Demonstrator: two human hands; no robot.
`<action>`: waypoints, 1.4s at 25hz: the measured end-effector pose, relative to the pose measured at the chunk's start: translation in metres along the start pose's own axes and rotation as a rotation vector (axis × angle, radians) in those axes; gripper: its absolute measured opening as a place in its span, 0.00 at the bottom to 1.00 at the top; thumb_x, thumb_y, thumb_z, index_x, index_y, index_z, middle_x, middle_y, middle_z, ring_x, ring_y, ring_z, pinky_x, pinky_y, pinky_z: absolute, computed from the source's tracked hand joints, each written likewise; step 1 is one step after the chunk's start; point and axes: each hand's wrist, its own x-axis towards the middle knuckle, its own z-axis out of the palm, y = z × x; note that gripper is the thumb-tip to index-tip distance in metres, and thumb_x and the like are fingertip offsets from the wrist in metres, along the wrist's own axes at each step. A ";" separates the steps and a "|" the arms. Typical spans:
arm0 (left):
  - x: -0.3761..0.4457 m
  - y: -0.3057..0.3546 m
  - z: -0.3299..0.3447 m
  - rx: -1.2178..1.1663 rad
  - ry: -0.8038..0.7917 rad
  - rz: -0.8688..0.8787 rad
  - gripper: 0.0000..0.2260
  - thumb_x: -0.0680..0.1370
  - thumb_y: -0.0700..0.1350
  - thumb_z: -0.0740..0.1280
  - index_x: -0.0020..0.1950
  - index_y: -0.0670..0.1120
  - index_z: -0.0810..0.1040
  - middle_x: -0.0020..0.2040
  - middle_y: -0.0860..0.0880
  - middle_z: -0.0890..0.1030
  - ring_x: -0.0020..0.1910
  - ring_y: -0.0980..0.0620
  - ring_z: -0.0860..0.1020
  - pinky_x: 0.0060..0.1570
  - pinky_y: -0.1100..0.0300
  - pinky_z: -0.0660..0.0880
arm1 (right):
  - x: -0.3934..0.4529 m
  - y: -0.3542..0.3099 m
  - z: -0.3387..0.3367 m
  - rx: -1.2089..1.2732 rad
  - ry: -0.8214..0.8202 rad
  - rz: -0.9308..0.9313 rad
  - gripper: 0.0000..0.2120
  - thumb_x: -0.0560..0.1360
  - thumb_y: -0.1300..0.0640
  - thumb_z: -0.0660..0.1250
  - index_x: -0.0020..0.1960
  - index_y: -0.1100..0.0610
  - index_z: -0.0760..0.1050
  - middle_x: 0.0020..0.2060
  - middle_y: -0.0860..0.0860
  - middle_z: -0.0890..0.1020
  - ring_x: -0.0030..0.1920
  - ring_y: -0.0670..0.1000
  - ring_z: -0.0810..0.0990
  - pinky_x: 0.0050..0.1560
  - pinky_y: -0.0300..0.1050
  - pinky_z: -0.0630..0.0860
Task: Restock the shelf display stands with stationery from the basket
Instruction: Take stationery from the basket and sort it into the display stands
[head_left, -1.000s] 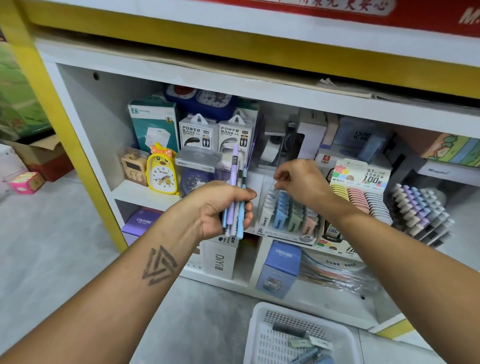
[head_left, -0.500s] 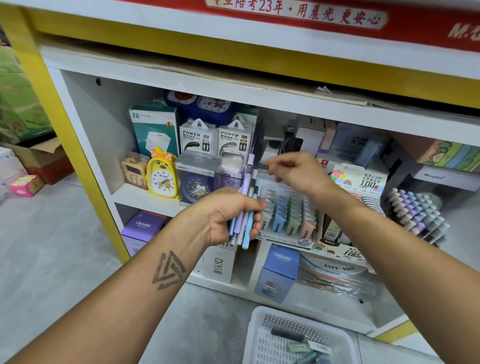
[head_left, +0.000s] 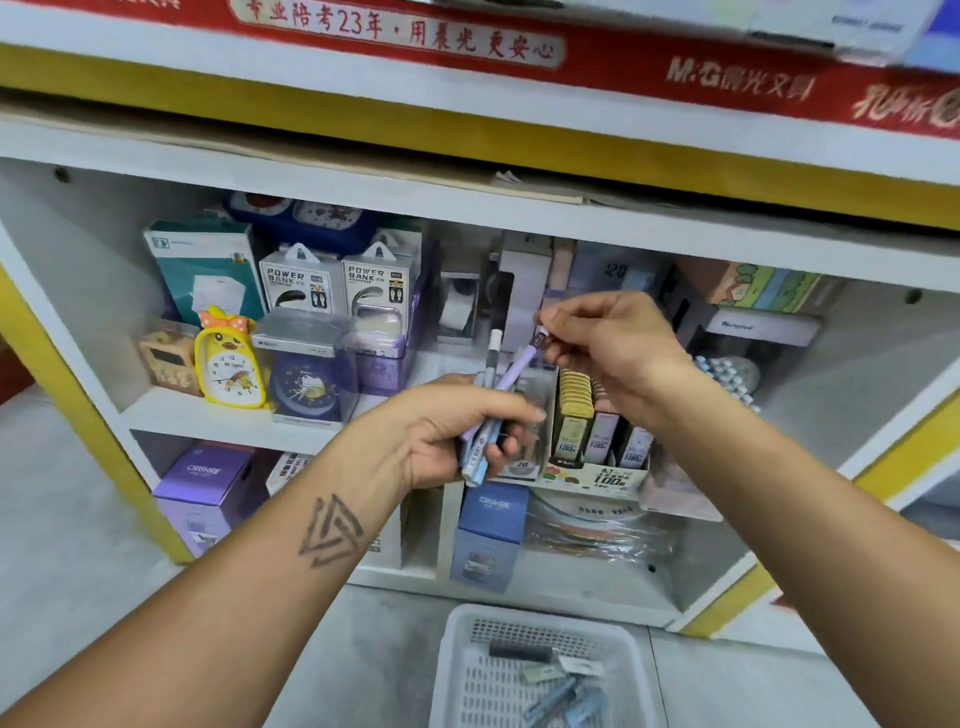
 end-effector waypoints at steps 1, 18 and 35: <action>0.004 -0.001 0.011 -0.020 -0.052 -0.016 0.06 0.73 0.37 0.72 0.43 0.43 0.76 0.30 0.47 0.74 0.26 0.55 0.72 0.20 0.68 0.67 | -0.005 0.001 -0.011 -0.010 0.048 -0.021 0.03 0.76 0.67 0.69 0.45 0.66 0.81 0.33 0.57 0.82 0.28 0.48 0.78 0.32 0.36 0.78; 0.054 -0.019 0.107 -0.161 0.031 -0.061 0.06 0.79 0.34 0.63 0.53 0.33 0.77 0.42 0.37 0.84 0.32 0.45 0.83 0.29 0.58 0.81 | -0.071 0.031 -0.163 -1.011 0.205 -0.645 0.02 0.76 0.61 0.71 0.46 0.59 0.78 0.36 0.50 0.85 0.37 0.49 0.84 0.40 0.51 0.81; 0.056 -0.018 0.123 -0.153 0.056 -0.052 0.03 0.78 0.33 0.66 0.48 0.34 0.78 0.33 0.38 0.82 0.32 0.43 0.84 0.32 0.47 0.83 | -0.073 0.045 -0.164 -1.030 0.140 -0.583 0.04 0.74 0.64 0.72 0.41 0.61 0.80 0.32 0.53 0.83 0.34 0.53 0.82 0.37 0.52 0.79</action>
